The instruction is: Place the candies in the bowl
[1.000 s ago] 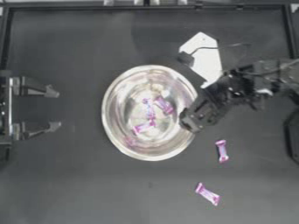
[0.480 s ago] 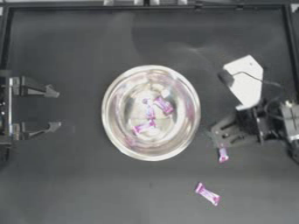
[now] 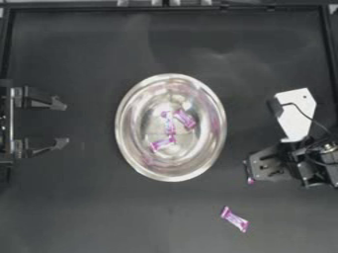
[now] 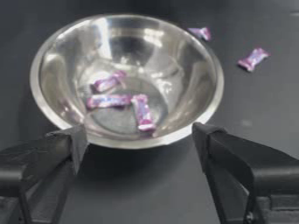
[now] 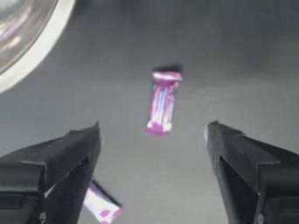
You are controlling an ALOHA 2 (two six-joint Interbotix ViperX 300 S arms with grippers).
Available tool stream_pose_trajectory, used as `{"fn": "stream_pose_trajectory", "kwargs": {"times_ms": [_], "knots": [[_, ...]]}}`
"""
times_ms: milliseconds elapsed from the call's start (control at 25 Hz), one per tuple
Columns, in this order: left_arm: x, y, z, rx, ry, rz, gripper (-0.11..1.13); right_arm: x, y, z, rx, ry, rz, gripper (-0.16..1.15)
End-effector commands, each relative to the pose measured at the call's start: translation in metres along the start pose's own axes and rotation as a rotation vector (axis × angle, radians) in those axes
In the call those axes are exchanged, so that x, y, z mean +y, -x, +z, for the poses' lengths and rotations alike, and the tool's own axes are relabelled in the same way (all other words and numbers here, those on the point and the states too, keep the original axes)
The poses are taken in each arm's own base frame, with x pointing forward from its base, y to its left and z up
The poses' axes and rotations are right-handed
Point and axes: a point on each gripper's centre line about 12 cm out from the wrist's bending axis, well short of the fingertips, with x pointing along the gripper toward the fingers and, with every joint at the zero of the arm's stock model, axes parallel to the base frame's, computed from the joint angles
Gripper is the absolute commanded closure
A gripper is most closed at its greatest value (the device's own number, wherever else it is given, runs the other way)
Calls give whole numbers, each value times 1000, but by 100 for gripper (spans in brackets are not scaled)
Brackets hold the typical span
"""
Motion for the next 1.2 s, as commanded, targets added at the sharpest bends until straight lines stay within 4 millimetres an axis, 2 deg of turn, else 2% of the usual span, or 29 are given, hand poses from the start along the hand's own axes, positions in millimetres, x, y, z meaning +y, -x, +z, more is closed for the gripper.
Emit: {"fn": "stream_pose_trajectory", "kwargs": {"times_ms": [40, 400, 1200], "knots": [[0, -1, 8, -17, -4, 1, 1, 5, 1, 0, -8, -7, 0, 0], [0, -1, 7, -17, -9, 1, 1, 2, -15, -2, -2, -54, -58, 0], [3, 6, 0, -30, -5, 14, 1, 23, -57, 0, 10, -64, -121, 0]]}}
